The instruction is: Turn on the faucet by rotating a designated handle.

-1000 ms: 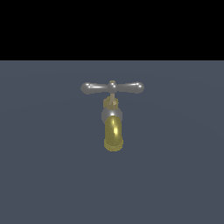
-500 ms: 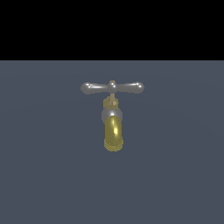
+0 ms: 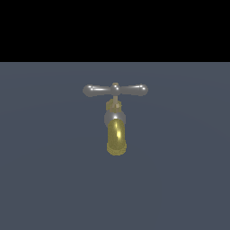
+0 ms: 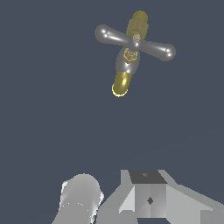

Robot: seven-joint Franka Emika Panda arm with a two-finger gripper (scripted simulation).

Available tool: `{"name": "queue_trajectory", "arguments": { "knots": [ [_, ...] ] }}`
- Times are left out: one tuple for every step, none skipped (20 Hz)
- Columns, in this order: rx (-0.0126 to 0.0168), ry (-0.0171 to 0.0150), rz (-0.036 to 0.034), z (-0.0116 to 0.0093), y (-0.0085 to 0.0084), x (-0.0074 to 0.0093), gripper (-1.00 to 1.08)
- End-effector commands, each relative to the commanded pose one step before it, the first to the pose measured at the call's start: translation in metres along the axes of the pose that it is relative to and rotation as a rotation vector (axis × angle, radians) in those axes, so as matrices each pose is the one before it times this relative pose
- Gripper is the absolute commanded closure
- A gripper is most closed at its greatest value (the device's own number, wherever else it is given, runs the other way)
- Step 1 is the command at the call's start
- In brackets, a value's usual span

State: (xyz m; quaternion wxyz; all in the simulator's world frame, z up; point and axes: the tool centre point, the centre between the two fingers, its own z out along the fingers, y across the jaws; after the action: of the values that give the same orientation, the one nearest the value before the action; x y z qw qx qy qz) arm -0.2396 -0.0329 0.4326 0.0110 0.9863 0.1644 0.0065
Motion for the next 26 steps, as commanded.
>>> {"name": "queue_trajectory", "arguments": {
  "knots": [
    [0.00082,0.00021,-0.0595,0.01127,0.00889,0.00214,1.08],
    [0.0004,0.00006,-0.02326,0.00443,0.00358,0.00087,1.08],
    [0.00039,0.00006,-0.02329,0.00444,0.00359,0.00087,1.08],
    [0.00039,0.00005,-0.02331,0.00444,0.0036,0.00088,1.08],
    [0.00038,0.00005,-0.02333,0.00445,0.00362,0.00088,1.08],
    [0.00037,0.00005,-0.02335,0.00445,0.00363,0.00088,1.08],
    [0.00037,0.00004,-0.02337,0.00446,0.00364,0.00089,1.08],
    [0.00036,0.00004,-0.02338,0.00446,0.00365,0.00089,1.08],
    [0.00035,0.00003,-0.0234,0.00447,0.00366,0.0009,1.08],
    [0.00034,0.00003,-0.0234,0.00447,0.00367,0.0009,1.08],
    [0.00034,0.00002,-0.0234,0.00447,0.00368,0.0009,1.08],
    [0.00033,0.00002,-0.02341,0.00447,0.00369,0.00091,1.08],
    [0.00032,0.00001,-0.0234,0.00447,0.0037,0.00091,1.08],
    [0.00031,0.0,-0.02339,0.00447,0.0037,0.00092,1.08],
    [0.00031,0.0,-0.02337,0.00447,0.00371,0.00092,1.08],
    [0.0003,-0.00001,-0.02334,0.00446,0.00371,0.00093,1.08],
    [0.00029,-0.00002,-0.02331,0.00446,0.00371,0.00093,1.08],
    [0.00029,-0.00002,-0.02327,0.00445,0.00371,0.00093,1.08],
    [0.00028,-0.00003,-0.02322,0.00444,0.00371,0.00094,1.08],
    [0.00028,-0.00003,-0.02316,0.00442,0.00371,0.00094,1.08],
    [0.00027,-0.00004,-0.0231,0.00441,0.0037,0.00095,1.08],
    [0.00027,-0.00004,-0.02302,0.00439,0.00369,0.00095,1.08],
    [0.00026,-0.00005,-0.02291,0.00437,0.00369,0.00095,1.08],
    [0.00026,-0.00005,-0.02283,0.00435,0.00367,0.00096,1.08],
    [0.00026,-0.00005,-0.0227,0.00432,0.00366,0.00096,1.08],
    [0.00026,-0.00005,-0.02259,0.0043,0.00364,0.00096,1.08]
  ]
}}
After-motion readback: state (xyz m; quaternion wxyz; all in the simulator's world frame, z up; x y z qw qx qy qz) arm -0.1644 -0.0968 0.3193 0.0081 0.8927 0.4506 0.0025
